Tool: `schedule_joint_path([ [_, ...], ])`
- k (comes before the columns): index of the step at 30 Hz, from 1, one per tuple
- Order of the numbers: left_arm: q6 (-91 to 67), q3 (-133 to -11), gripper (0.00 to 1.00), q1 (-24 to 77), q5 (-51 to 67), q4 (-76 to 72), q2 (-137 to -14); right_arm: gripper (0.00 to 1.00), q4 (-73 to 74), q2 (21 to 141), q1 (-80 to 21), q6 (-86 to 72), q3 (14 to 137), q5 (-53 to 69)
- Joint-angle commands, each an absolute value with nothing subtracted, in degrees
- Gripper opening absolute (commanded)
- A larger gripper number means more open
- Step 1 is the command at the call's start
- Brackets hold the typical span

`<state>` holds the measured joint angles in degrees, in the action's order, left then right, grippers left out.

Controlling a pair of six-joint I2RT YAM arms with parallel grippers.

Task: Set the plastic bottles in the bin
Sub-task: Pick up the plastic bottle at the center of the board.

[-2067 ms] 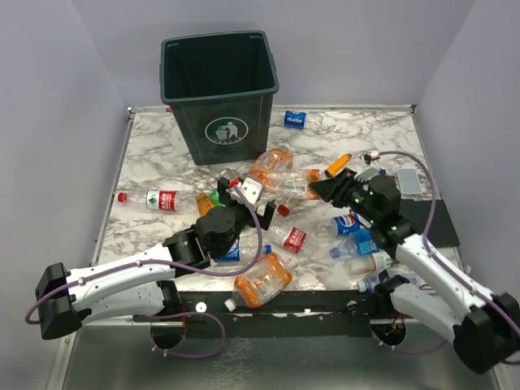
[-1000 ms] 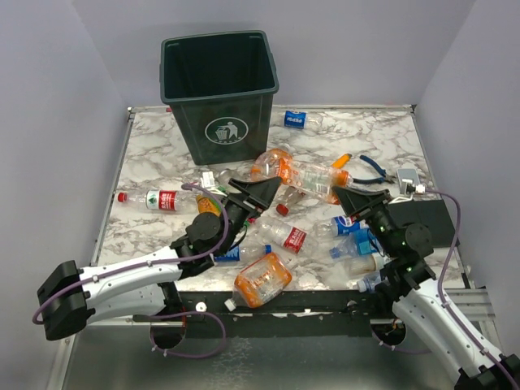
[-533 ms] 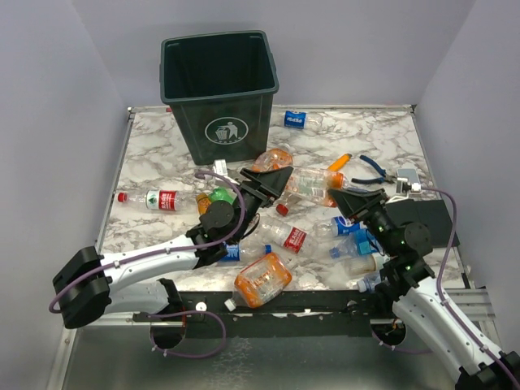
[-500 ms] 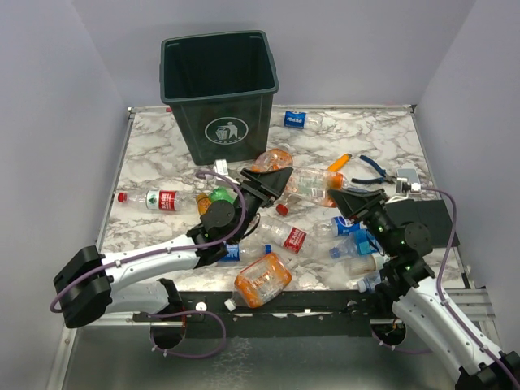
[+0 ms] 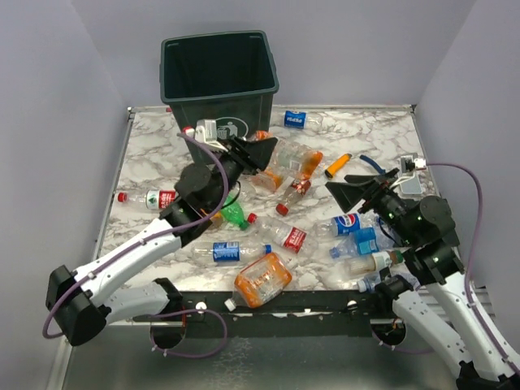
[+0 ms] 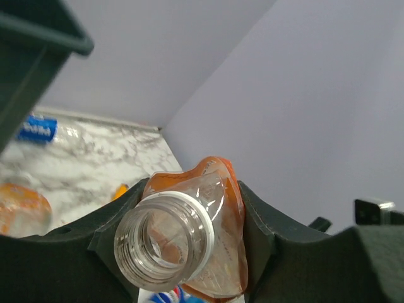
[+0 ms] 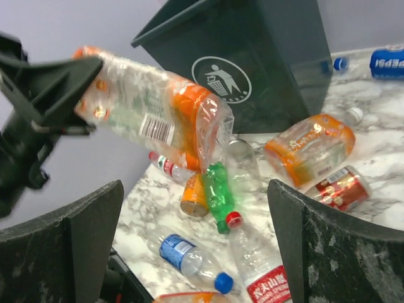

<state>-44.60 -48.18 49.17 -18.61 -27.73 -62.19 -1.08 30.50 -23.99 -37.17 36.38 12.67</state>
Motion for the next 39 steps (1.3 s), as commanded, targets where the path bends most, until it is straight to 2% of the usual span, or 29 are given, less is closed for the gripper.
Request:
schedule_joint_path([
  [1,-23.27,-59.46,0.37,41.95,9.88,-8.29,-61.92,1.00,14.68,31.34,-24.06,-21.30,45.41,21.49],
  [6,-15.51,-63.49,0.40,42.80,36.63,-4.37,-62.27,1.00,16.68,35.57,-24.06,-15.98,50.99,35.94],
  [9,-15.84,-64.43,0.40,42.93,43.90,-5.52,-63.15,1.00,13.95,36.58,-24.08,-17.02,51.01,41.84],
  [14,-20.32,-63.67,0.37,42.96,46.74,-10.43,-65.03,0.95,7.20,38.80,-24.08,-21.78,47.70,51.74],
  [17,-22.02,-64.18,0.35,42.94,46.42,-11.89,-66.46,0.85,2.67,40.00,-24.08,-25.44,44.37,53.48],
  [21,-22.46,-64.73,0.32,42.90,44.57,-12.21,-67.62,0.81,-9.19,39.47,-24.03,-32.92,38.66,54.90],
  [24,-23.58,-64.65,0.32,42.97,43.52,-13.53,-68.41,0.75,-11.22,40.37,-24.10,-34.32,37.11,53.59],
  [31,-27.67,-63.99,0.42,43.11,41.33,-17.59,-71.23,0.51,-15.63,42.09,-24.33,-34.96,33.15,50.42],
  [32,-28.11,-63.92,0.46,43.19,41.22,-18.15,-71.48,0.47,-16.28,42.18,-24.38,-35.16,32.81,50.18],
  [34,-28.46,-63.73,0.75,43.35,39.62,-18.76,-71.52,0.39,-18.10,41.64,-24.41,-35.42,31.84,49.48],
  [35,-28.60,-63.53,0.94,43.38,37.96,-18.80,-71.11,0.37,-18.82,40.98,-24.39,-35.44,31.36,48.80],
  [36,-28.56,-63.28,0.98,43.34,35.29,-18.85,-70.39,0.36,-19.35,40.17,-24.43,-35.31,30.89,47.99],
  [39,-27.40,-61.90,0.99,43.28,26.07,-19.30,-67.51,0.34,-18.92,37.84,-24.40,-34.00,29.93,45.10],
])
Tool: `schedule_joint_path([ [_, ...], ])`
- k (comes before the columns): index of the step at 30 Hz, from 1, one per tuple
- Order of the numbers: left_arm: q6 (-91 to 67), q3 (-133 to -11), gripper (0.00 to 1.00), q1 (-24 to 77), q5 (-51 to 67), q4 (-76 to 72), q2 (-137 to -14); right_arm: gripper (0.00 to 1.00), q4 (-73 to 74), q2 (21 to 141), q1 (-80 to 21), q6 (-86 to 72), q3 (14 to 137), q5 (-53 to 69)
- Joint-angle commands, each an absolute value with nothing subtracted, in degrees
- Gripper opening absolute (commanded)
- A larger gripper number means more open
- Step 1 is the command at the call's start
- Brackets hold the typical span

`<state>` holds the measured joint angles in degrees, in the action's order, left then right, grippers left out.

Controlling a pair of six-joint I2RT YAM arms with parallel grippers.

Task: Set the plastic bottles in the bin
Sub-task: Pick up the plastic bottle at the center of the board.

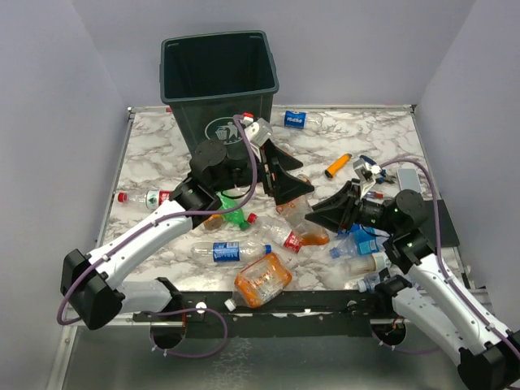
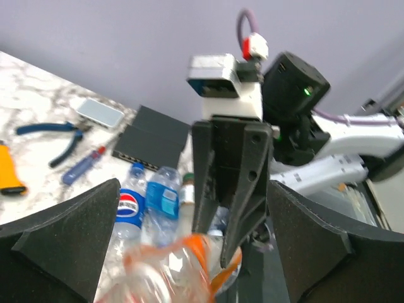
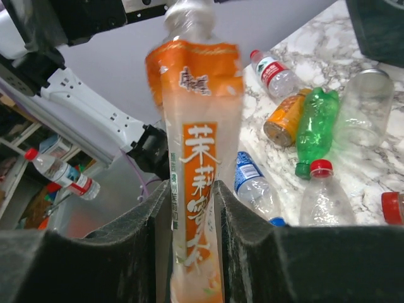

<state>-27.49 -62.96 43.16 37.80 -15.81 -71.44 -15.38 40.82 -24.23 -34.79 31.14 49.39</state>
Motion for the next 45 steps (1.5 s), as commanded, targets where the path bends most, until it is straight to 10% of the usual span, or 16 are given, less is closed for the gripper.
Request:
schedule_joint_path([
  [1,-27.16,-61.49,0.99,43.26,22.97,-19.72,-66.55,0.33,-18.79,37.21,-24.42,-33.67,29.46,44.28],
  [11,-33.79,-58.28,0.92,43.11,19.86,-26.32,-67.83,0.16,-21.99,36.58,-24.36,-35.79,26.11,40.00],
  [24,-42.98,-43.22,0.97,42.99,-11.47,-25.72,-56.55,0.01,-22.35,32.02,-24.41,-39.93,22.56,25.43],
  [37,-58.90,-39.22,0.62,42.94,-1.93,-34.12,-61.19,0.01,-27.90,31.31,-24.35,-43.35,19.95,23.65],
  [45,-63.29,-40.25,0.81,42.94,7.12,-39.58,-66.57,0.01,-25.48,28.55,-24.41,-43.16,19.87,21.74],
])
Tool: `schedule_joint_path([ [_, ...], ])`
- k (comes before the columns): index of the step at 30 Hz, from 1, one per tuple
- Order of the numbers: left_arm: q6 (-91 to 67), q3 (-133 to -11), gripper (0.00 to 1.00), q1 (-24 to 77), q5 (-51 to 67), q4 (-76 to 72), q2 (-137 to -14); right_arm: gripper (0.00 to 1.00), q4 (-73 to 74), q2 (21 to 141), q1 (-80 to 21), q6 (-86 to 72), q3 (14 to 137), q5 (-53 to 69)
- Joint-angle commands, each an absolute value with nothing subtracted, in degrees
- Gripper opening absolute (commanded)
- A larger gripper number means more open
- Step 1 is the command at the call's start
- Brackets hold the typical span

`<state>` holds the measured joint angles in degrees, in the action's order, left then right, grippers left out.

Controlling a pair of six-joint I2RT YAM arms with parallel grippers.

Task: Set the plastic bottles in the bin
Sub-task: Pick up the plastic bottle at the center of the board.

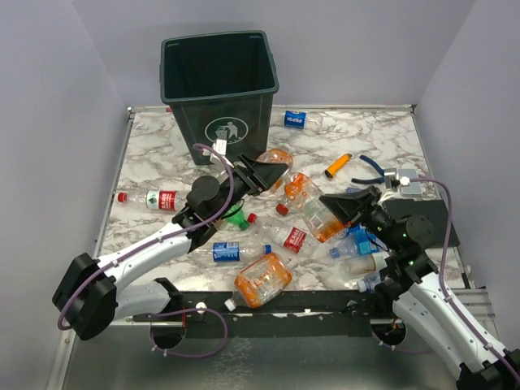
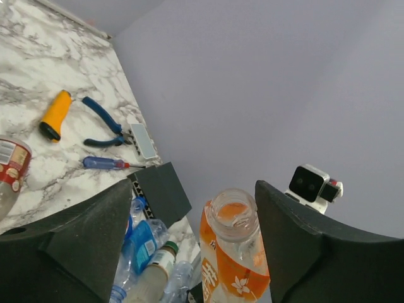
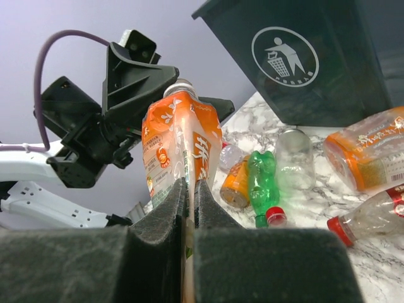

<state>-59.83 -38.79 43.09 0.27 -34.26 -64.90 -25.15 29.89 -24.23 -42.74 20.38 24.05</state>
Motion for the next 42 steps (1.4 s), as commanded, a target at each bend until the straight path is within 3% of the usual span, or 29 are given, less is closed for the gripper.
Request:
schedule_joint_path([
  [1,-63.73,-40.14,0.81,42.91,7.38,-40.32,-66.76,0.01,-25.27,28.44,-24.39,-43.15,19.80,21.67],
  [8,-65.31,-39.72,0.59,43.00,9.29,-44.07,-67.46,0.01,-25.44,28.27,-24.43,-43.72,19.09,21.58],
  [15,-67.51,-40.71,0.61,43.30,13.04,-46.68,-70.13,0.01,-25.76,28.99,-24.40,-43.71,18.99,21.61],
  [19,-67.46,-40.69,0.55,43.44,13.90,-47.56,-70.48,0.01,-25.58,28.98,-24.43,-43.67,18.83,21.06],
  [28,-66.46,-40.66,0.17,43.46,13.80,-48.69,-70.84,0.01,-24.75,28.32,-24.44,-43.05,19.13,22.49],
  [29,-66.04,-40.94,0.09,43.49,13.72,-48.69,-70.76,0.02,-23.53,27.95,-24.42,-42.76,19.54,22.63],
  [30,-65.60,-41.21,0.03,43.48,13.61,-48.69,-70.69,0.08,-22.45,27.69,-24.41,-42.51,20.05,22.93],
  [31,-62.20,-43.25,0.00,42.94,13.12,-47.20,-70.01,0.70,-16.91,27.38,-24.40,-40.75,23.61,23.50],
  [32,-59.84,-44.77,0.00,42.44,12.62,-45.10,-69.47,0.88,-13.20,27.50,-24.42,-39.57,25.69,22.91],
  [33,-56.33,-46.88,0.00,42.06,11.57,-41.65,-68.85,0.98,-9.20,27.63,-24.43,-38.49,28.03,22.06],
  [38,-33.26,-65.49,0.00,41.87,-5.63,-14.47,-67.17,1.00,6.37,26.44,-24.41,-30.94,37.98,20.71],
  [42,-20.34,-75.87,0.00,41.82,-16.44,-11.39,-69.06,1.00,14.67,26.38,-24.43,-26.18,45.45,19.63],
])
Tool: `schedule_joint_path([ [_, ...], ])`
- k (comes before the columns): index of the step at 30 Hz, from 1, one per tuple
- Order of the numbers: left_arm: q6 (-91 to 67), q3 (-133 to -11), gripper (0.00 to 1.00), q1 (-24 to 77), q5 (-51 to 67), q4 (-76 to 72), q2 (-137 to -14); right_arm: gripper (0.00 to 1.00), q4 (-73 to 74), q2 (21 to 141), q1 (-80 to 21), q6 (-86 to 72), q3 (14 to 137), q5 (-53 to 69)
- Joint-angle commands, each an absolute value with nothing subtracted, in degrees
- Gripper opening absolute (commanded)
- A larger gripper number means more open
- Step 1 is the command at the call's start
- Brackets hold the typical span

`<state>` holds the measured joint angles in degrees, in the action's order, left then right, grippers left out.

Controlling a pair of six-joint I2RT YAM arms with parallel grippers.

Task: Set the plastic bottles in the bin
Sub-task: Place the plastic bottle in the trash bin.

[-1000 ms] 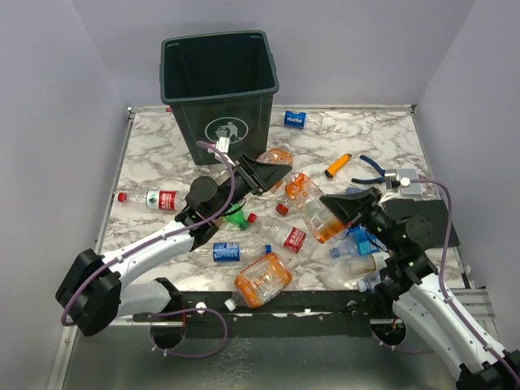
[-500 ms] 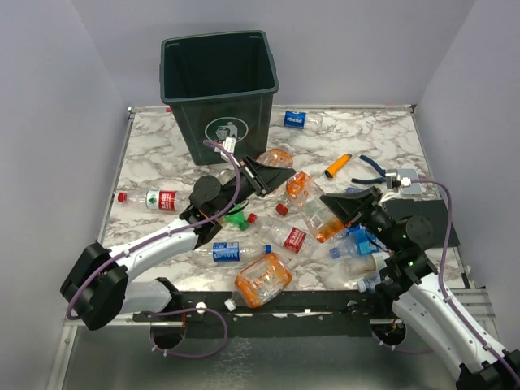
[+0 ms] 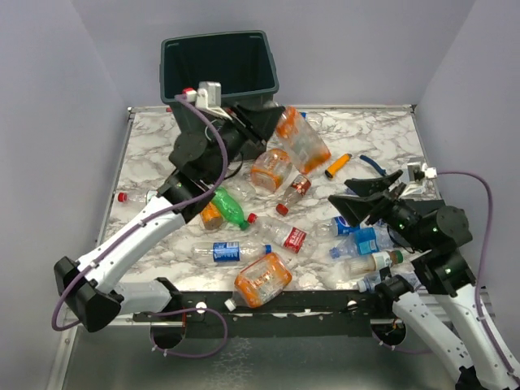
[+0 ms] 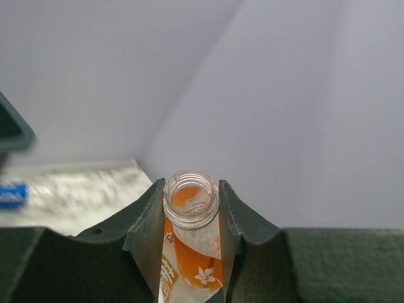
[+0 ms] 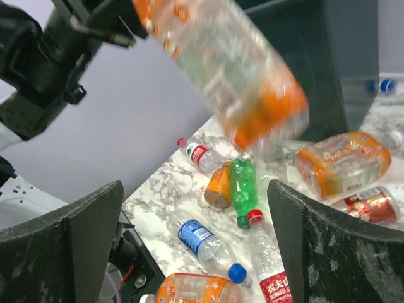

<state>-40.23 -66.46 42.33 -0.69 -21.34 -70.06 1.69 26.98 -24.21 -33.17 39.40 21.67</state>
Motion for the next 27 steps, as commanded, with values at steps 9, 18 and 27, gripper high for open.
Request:
schedule_joint_path([
  [9,-5.49,-102.67,0.00,35.97,-29.69,-8.58,-85.01,1.00,14.47,20.28,-24.36,-31.88,37.91,10.83],
  [18,-4.92,-115.69,0.00,29.29,-30.03,-12.52,-98.28,1.00,18.01,16.26,-24.43,-31.20,35.79,4.73],
  [27,3.41,-111.09,0.15,29.09,-36.36,-21.85,-102.49,1.00,18.69,20.76,-24.36,-28.67,37.49,1.29],
])
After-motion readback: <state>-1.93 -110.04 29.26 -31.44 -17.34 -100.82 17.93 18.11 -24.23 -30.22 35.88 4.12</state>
